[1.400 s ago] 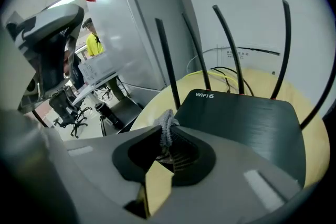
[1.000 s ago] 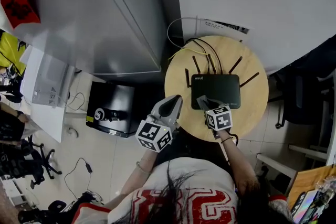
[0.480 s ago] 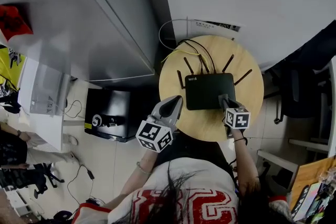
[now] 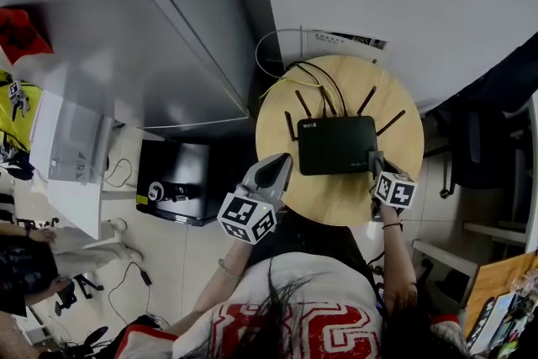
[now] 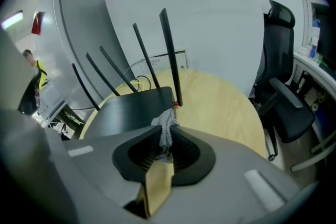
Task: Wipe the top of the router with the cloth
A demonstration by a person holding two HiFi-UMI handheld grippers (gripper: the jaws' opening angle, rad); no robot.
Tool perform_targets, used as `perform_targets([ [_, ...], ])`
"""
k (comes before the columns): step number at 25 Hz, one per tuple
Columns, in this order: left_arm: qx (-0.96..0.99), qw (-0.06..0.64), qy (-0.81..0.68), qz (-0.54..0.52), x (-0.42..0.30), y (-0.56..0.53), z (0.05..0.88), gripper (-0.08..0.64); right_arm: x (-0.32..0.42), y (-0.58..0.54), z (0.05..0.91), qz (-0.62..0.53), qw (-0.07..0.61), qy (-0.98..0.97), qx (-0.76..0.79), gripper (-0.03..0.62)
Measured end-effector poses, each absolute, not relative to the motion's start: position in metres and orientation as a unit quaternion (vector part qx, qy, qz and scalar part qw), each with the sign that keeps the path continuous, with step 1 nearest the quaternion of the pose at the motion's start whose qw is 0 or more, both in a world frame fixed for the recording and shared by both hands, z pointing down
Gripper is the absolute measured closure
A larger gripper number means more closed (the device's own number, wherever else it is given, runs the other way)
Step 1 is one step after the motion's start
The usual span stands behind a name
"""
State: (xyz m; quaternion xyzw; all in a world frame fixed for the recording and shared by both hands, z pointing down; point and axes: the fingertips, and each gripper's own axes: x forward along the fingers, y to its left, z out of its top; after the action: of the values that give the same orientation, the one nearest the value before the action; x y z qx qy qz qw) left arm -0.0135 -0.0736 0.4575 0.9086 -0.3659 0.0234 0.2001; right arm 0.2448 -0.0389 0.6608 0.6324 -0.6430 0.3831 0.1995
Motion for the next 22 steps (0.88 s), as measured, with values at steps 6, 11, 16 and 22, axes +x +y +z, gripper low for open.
perform_targets([
  [6, 0.907, 0.201, -0.37, 0.021, -0.017, -0.074, 0.457, 0.558, 0.155, -0.05, 0.657, 0.372, 0.219, -0.715, 0.55, 0.555],
  [11, 0.906, 0.201, -0.373, 0.02, -0.022, -0.074, 0.457, 0.558, 0.067, -0.053, 0.655, 0.354, 0.246, -0.774, 0.464, 0.555],
  [16, 0.903, 0.203, -0.379, 0.019, -0.028, -0.074, 0.459, 0.558, 0.015, -0.052, 0.656, 0.327, 0.278, -0.808, 0.403, 0.555],
  [22, 0.901, 0.203, -0.382, 0.019, -0.032, -0.073, 0.46, 0.558, 0.012, -0.052, 0.659, 0.319, 0.29, -0.811, 0.396, 0.555],
])
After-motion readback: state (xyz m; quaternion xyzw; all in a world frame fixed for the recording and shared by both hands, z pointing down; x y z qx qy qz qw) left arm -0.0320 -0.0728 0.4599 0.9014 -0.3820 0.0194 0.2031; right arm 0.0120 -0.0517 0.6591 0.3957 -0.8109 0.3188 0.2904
